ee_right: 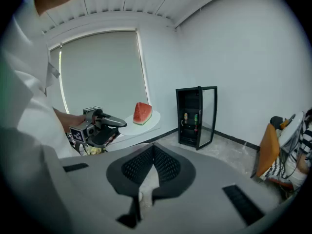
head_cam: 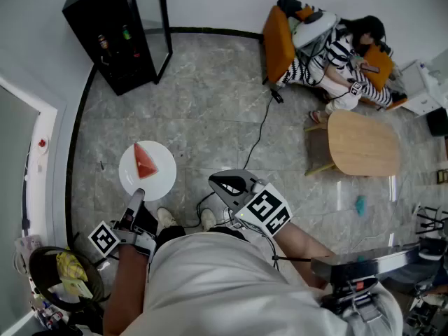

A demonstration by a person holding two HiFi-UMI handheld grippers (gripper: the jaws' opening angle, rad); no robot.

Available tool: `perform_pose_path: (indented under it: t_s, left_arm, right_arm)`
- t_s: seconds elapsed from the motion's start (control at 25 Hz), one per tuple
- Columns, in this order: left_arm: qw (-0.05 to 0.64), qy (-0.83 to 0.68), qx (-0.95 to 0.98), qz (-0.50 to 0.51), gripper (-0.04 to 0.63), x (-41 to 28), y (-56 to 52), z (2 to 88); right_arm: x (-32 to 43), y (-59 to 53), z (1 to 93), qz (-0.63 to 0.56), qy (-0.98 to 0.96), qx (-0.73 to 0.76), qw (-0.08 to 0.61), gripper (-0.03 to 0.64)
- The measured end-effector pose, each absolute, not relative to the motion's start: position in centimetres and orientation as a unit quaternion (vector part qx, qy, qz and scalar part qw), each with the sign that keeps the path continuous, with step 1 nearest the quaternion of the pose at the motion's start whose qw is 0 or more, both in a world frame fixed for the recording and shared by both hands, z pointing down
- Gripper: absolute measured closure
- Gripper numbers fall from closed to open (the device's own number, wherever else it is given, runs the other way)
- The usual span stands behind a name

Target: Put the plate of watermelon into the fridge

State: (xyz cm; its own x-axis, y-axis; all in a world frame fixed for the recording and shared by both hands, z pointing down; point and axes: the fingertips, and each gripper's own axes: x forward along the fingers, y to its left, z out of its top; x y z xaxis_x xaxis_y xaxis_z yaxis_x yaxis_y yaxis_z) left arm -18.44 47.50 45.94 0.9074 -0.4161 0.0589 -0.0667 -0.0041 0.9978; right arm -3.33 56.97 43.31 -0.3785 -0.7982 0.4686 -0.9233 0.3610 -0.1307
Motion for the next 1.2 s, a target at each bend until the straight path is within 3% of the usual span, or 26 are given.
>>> perform_pose_path:
  t_s: [0.64,0.76,0.92,1.2]
  left_arm:
    - [0.664,-0.201,0.707,-0.141,0.574,-17.6,47.4,45.9]
    - [0.663,-0.203,0.707,-0.139,0.574,-17.8,45.1,46.4]
    - [0.658,-0.199,0.713,-0.139,0.574,-16.9,40.2,46.5]
    - [0.659,-0.185,0.713,-0.15,0.574,-15.1,29.8,46.0]
  right_arm:
    - [-3.0,57.4,43.9,0.201,-0.83,0.496,0.159,0.6]
    - [-3.5,54.5,44.1,0.194,-0.834,0.49,0.165,0.597]
    - [-3.7,49.2,43.4,0.187,-0.841,0.478,0.168,0.538]
    - [-3.1,37.8,41.2,0.164,-0.841,0.483,0.178,0.532]
